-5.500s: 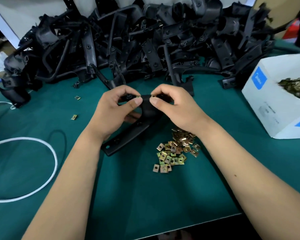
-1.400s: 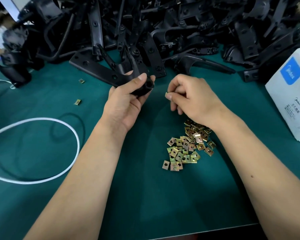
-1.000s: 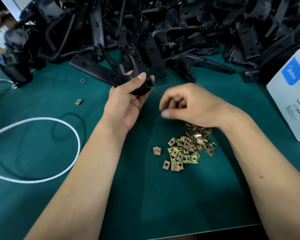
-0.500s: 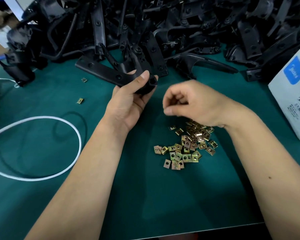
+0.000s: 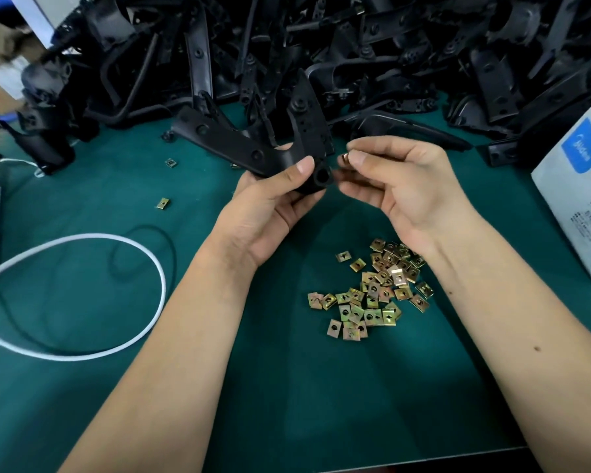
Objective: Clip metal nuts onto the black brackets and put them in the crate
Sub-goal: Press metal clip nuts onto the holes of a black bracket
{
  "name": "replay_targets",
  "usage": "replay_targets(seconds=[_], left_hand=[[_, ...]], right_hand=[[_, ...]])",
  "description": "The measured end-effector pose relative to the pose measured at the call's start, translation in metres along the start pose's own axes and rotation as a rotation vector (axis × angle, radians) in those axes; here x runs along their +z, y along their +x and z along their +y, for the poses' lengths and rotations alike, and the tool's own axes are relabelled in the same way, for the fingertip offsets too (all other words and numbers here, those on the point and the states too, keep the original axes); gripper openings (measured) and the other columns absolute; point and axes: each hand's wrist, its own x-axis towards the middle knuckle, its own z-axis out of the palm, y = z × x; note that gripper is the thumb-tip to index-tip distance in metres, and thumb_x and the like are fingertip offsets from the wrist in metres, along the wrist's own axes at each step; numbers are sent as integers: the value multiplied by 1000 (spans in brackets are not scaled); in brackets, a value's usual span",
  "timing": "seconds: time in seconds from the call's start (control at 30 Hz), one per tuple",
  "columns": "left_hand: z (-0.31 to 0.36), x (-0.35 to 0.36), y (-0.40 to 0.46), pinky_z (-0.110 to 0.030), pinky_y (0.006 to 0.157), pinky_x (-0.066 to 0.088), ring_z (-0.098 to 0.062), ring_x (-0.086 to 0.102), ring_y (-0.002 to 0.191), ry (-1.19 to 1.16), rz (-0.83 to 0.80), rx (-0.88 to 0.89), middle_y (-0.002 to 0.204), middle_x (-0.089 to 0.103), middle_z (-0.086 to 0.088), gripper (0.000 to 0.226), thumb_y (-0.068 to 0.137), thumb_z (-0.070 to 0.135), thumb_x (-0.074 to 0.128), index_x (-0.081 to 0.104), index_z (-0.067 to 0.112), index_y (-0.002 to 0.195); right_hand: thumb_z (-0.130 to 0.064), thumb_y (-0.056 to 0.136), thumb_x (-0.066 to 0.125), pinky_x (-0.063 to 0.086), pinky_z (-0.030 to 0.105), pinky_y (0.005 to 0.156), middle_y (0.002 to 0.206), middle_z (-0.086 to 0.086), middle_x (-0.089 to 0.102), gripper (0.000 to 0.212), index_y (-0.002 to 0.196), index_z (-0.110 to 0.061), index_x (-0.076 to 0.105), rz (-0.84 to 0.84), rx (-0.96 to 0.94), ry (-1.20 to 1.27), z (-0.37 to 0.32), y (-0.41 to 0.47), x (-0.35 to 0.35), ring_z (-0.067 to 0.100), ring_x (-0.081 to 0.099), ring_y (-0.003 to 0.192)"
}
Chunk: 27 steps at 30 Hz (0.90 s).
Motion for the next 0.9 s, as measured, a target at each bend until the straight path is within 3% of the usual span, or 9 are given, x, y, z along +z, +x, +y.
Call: replay_targets(seconds=[0.17, 0.4, 0.6, 0.8, 0.9], left_hand=[[-2, -2, 2, -27, 77, 59, -17, 74, 95, 28, -9, -2, 110, 77, -8, 28, 87, 10, 73, 69, 12, 115], [-1, 2, 1, -28, 79, 59, -17, 74, 97, 89, 28, -12, 111, 76, -7, 45, 78, 14, 76, 66, 10, 122], [1, 5, -1, -27, 76, 59, -15, 73, 94, 103, 57, -32, 111, 75, -6, 68, 78, 14, 76, 55, 1, 141], [-1, 5, -1, -27, 76, 60, -13, 72, 94, 130, 28, -28, 109, 73, -4, 56, 79, 14, 73, 57, 8, 132], [-1, 7, 0, -27, 74, 61, -14, 73, 92, 131, 36, -31, 111, 73, -7, 60, 77, 14, 75, 56, 4, 133]], right_hand=[[-1, 93, 70, 63, 33, 76, 92, 11, 79, 9, 99, -6, 74, -3, 28, -58, 1, -1, 1, 27, 78, 85], [-4, 90, 75, 63, 30, 73, 86, 8, 79, 7, 89, -11, 77, 7, 10, -145, 3, -2, 3, 20, 75, 79], [-4, 89, 75, 59, 27, 71, 86, 8, 79, 8, 88, -12, 78, 2, 16, -161, 2, -2, 3, 20, 76, 79], [-5, 87, 77, 56, 26, 64, 87, 8, 77, 9, 82, -13, 79, 11, 94, -87, 4, -4, 7, 16, 71, 75], [-4, 85, 78, 57, 25, 62, 85, 7, 77, 11, 79, -12, 79, 20, 119, -35, 3, -4, 7, 14, 71, 73]])
